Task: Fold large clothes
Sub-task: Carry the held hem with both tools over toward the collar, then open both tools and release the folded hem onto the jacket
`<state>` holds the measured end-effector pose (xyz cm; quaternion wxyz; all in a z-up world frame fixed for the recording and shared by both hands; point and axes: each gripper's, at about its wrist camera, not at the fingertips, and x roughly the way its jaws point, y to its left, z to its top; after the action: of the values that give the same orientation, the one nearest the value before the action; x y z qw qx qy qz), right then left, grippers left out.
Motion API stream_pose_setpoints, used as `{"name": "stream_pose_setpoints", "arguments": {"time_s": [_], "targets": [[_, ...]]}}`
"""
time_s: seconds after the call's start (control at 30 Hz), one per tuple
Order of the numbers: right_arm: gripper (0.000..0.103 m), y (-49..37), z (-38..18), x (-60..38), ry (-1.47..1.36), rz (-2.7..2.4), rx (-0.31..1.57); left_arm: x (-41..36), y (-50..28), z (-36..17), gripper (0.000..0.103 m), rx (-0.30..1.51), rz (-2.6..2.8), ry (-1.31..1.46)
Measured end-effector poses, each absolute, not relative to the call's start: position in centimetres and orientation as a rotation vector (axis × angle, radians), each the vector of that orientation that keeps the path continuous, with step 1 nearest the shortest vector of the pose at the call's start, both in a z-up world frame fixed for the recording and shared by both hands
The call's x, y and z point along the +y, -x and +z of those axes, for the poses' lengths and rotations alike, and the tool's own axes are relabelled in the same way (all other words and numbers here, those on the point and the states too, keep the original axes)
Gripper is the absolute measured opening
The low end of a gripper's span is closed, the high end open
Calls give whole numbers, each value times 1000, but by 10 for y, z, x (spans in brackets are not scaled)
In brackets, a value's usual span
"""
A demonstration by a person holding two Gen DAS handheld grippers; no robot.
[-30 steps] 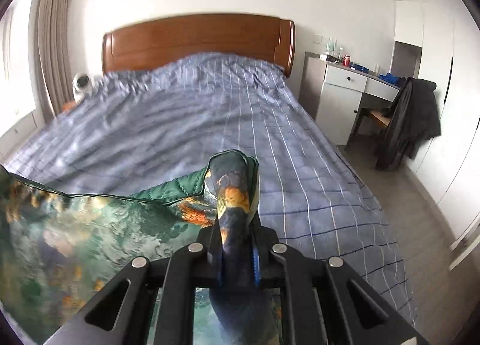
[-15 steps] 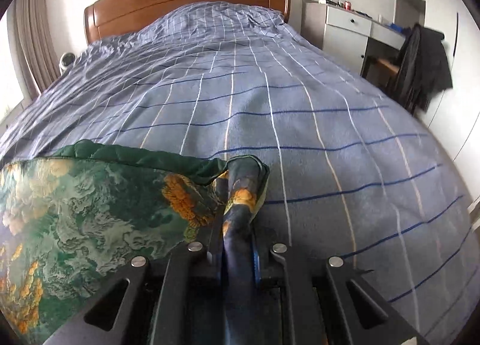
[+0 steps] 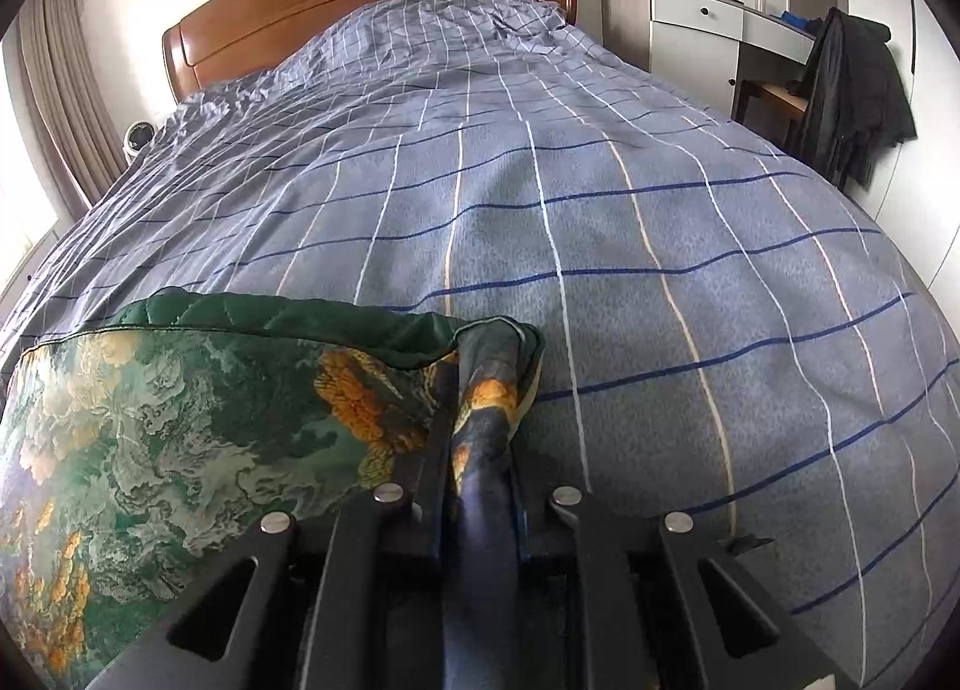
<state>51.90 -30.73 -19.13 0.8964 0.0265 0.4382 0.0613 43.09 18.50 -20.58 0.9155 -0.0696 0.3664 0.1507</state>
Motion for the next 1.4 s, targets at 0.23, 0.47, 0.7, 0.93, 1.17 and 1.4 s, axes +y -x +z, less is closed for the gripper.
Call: {"name": "stream_pose_setpoints", "arguments": {"time_s": [0.23,0.47,0.7,0.93,1.17,1.4], "targets": [[26,-520,-193,-326,-164,149,916,195,-422,-202,58,716,359,198],[44,-522,-182,-364,-410,184,935,207,-419,-201,77,731,347,285],[45,-466,-101,-347,-396,344,816,215,-421,-199,87,774,298,344],[44,-388,-119,-315,-325,563,980,205,-417,-181,90,837,338,285],[37,-377,-121,-360,-351,342,884,162,-364,-138,93,836,192,173],[40,-305,-95,-329,-260,553,839,74,-356,-120,98,857,-72,79]]}}
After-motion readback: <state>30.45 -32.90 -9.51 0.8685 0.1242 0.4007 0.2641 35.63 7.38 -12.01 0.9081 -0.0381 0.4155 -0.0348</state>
